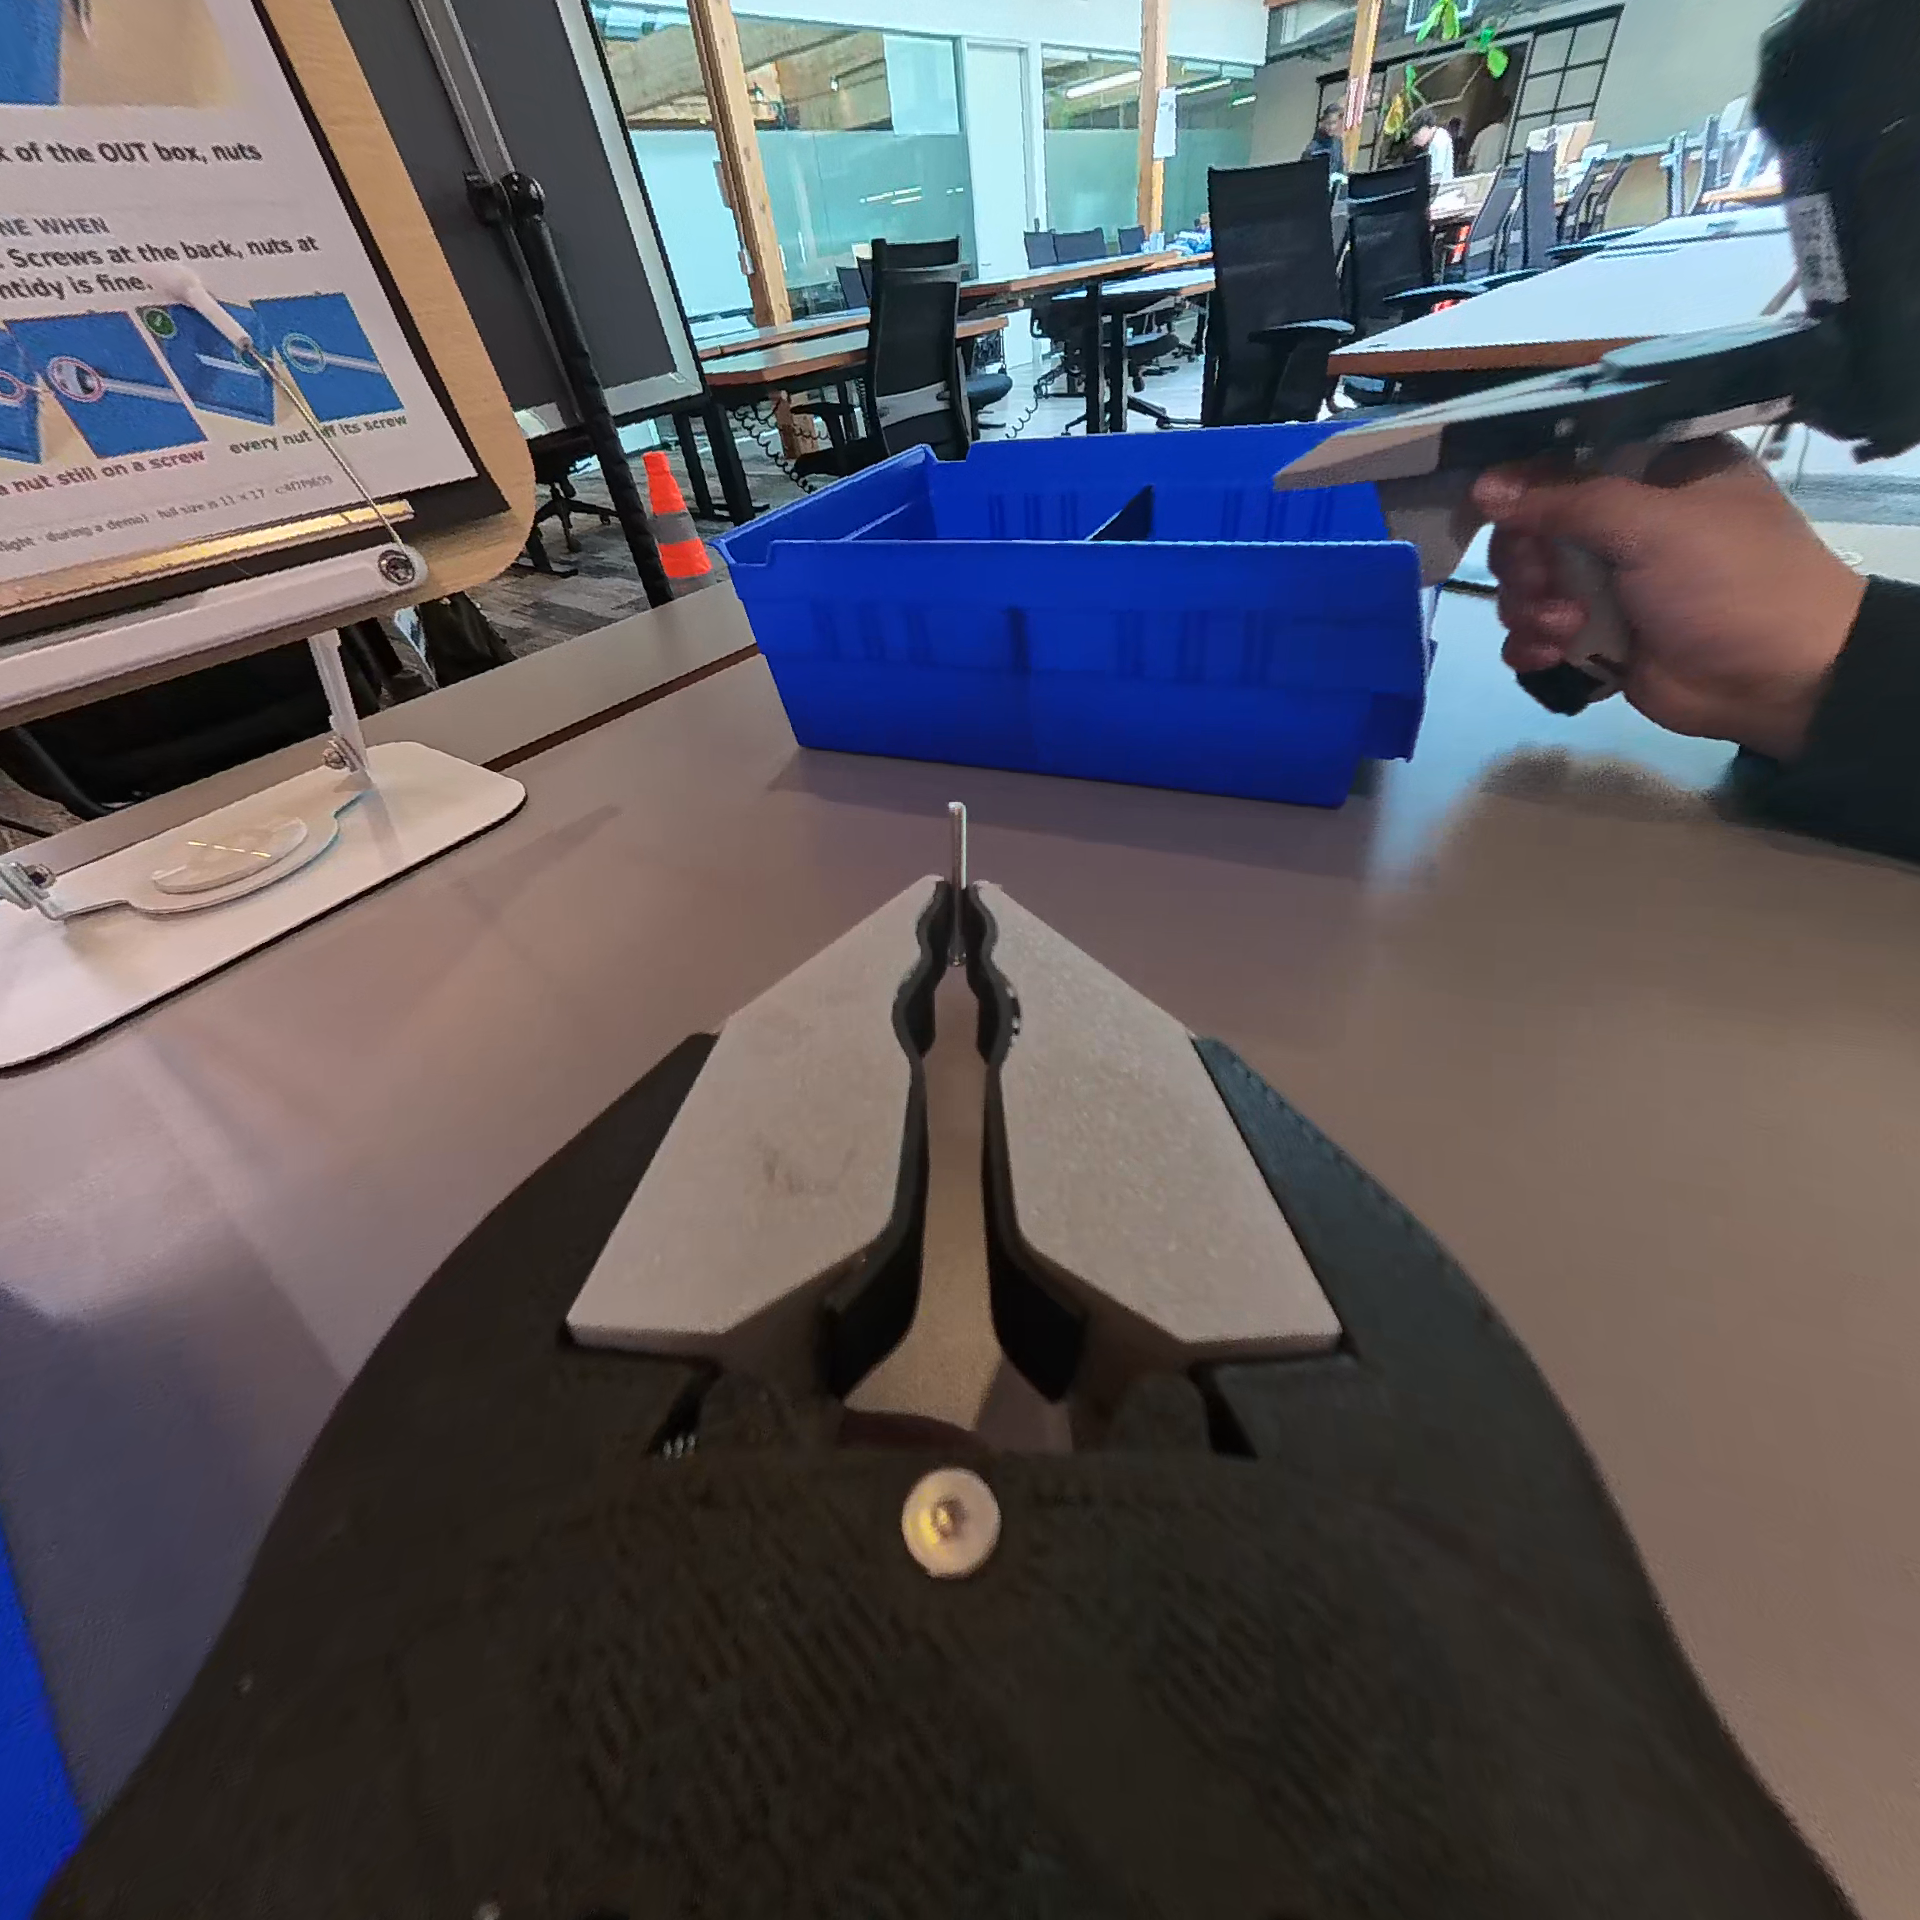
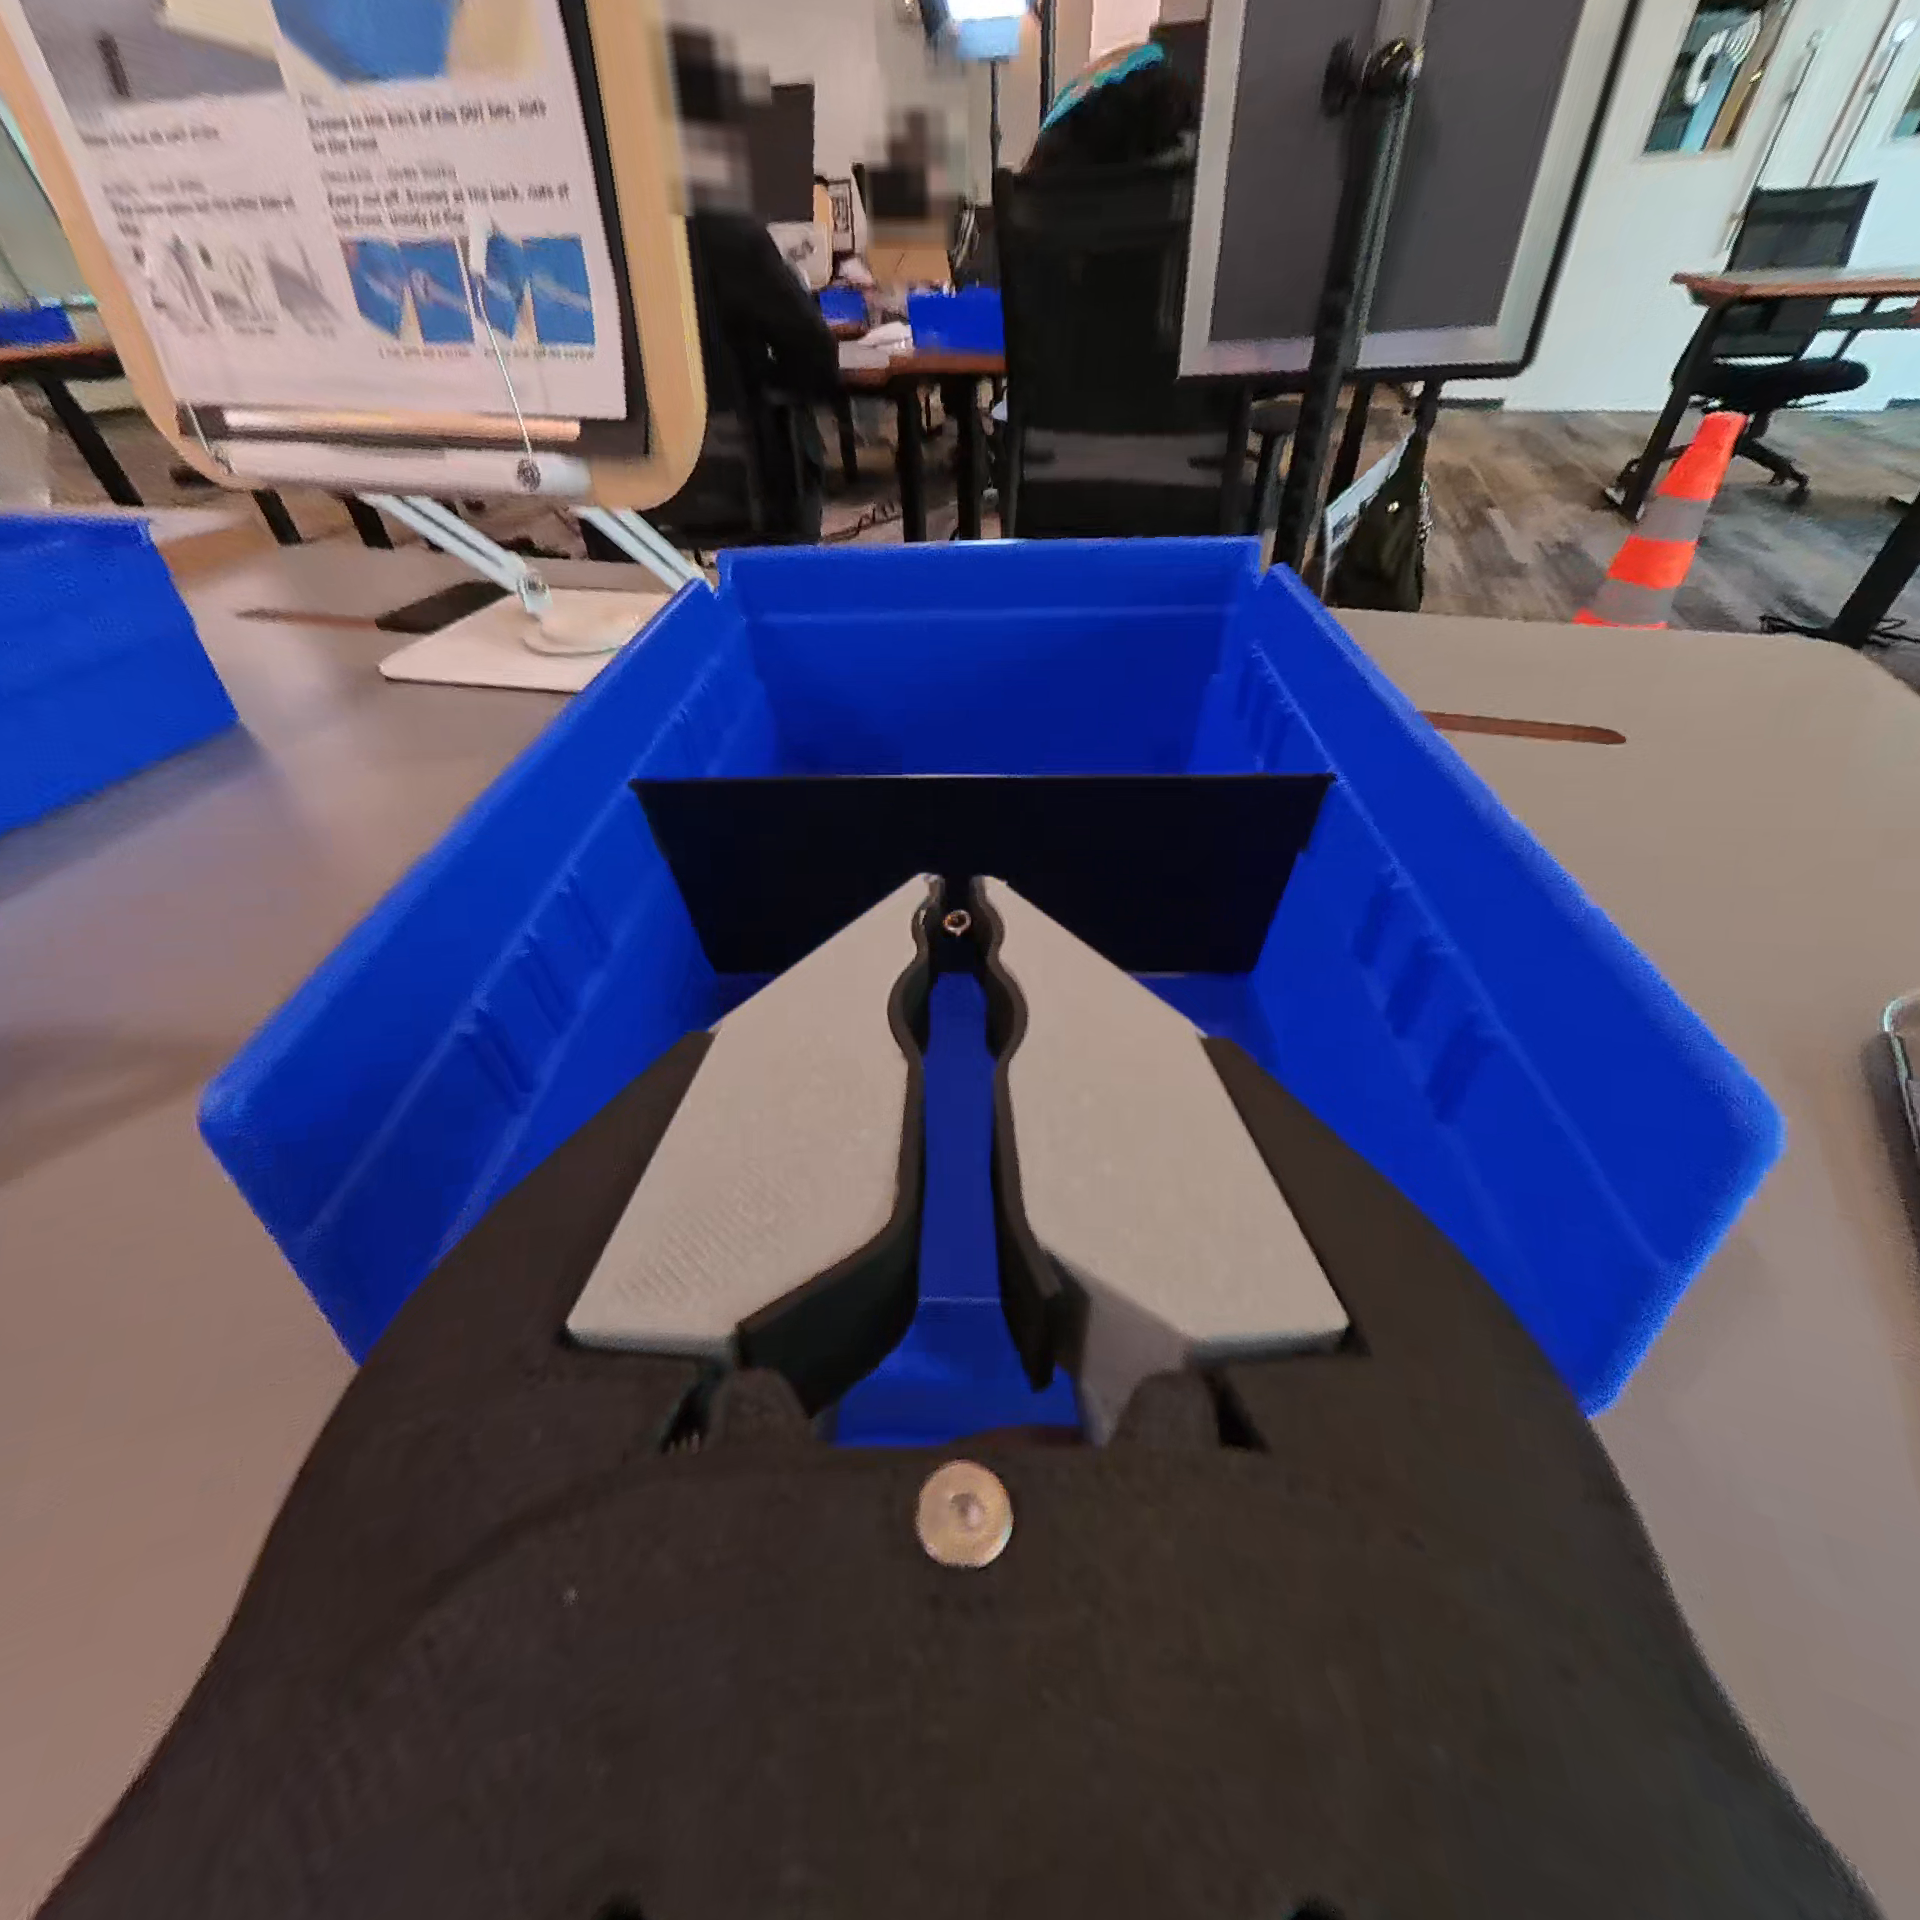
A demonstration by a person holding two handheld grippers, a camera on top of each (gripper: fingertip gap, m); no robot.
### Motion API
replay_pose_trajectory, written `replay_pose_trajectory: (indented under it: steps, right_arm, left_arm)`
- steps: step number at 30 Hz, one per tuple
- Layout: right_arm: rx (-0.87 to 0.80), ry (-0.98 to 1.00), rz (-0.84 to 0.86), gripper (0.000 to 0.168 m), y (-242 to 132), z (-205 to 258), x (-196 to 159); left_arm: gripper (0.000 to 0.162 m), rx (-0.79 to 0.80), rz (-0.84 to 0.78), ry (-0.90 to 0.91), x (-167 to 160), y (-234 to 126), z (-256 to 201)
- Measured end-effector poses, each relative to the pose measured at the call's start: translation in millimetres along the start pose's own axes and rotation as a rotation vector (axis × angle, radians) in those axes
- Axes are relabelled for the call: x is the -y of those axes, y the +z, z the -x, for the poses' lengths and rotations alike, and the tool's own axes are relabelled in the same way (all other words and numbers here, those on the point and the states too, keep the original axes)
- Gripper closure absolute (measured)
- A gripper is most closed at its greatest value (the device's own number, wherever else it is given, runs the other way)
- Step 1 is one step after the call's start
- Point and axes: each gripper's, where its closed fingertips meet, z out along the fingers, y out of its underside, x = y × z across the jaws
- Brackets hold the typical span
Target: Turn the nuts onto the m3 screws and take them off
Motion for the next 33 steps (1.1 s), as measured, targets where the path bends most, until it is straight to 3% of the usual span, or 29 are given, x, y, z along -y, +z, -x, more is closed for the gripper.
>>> replay_pose_trajectory:
  steps: [15, 33]
  right_arm:
    - [0.0, -0.105, 0.08, 0.166, 7, 9, -13]
    - [0.021, -0.065, -0.049, 0.158, -11, 12, 9]
  left_arm:
    - [0.162, 0.004, 0.004, -0.009, -1, 0, 1]
    - [0.162, -0.008, 0.004, -0.018, -1, 1, 0]
